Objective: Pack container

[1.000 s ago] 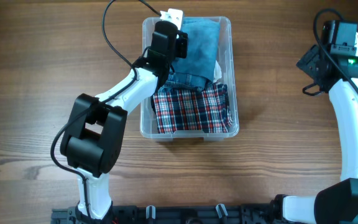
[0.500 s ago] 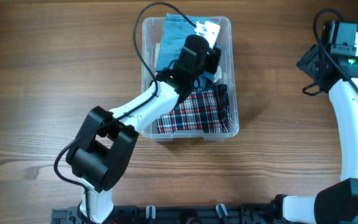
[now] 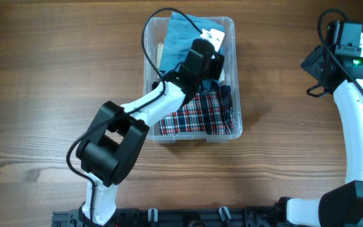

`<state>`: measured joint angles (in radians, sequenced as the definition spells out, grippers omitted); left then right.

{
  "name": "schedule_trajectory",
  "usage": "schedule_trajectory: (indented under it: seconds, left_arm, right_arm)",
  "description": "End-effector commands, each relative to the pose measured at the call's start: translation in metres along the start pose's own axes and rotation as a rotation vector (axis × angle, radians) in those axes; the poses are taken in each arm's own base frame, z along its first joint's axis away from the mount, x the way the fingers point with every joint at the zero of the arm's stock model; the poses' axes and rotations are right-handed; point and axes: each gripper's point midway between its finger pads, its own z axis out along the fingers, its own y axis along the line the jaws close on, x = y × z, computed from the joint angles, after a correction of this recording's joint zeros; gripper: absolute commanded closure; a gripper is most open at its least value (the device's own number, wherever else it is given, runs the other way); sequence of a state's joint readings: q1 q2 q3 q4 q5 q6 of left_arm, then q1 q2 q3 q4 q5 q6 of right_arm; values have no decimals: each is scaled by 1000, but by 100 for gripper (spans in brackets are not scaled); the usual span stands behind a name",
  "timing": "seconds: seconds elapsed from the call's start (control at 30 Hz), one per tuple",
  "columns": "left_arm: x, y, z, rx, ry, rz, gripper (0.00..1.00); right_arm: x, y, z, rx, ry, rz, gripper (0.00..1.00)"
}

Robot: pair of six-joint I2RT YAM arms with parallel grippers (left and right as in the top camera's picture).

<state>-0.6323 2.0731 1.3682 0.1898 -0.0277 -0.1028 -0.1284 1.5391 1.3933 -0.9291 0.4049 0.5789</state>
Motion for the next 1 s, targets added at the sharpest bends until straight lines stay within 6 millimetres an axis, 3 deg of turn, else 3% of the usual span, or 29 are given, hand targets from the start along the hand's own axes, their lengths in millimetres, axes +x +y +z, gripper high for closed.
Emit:
schedule_trajectory:
  seconds: [0.0, 0.17, 0.33, 0.4, 0.53, 0.73, 0.97]
  left_arm:
    - [48, 12, 14, -31, 101, -9, 92]
    - [-11, 18, -8, -92, -56, -14, 91]
    - [-40, 40, -28, -197, -122, -25, 89]
    - [-33, 51, -28, -224, -92, -30, 87]
    - [3, 67, -28, -258, 52, -37, 89]
    - [55, 65, -31, -233, 261, -52, 86]
    - [76, 66, -23, -234, 306, -90, 85]
  right_arm:
    - [2, -4, 5, 22, 6, 1, 0]
    - [2, -4, 5, 22, 6, 1, 0]
    - [2, -4, 5, 22, 6, 1, 0]
    - [2, -4, 5, 22, 6, 1, 0]
    - [2, -4, 5, 22, 6, 1, 0]
    - [2, -4, 5, 22, 6, 2, 0]
    - [2, -4, 5, 22, 6, 1, 0]
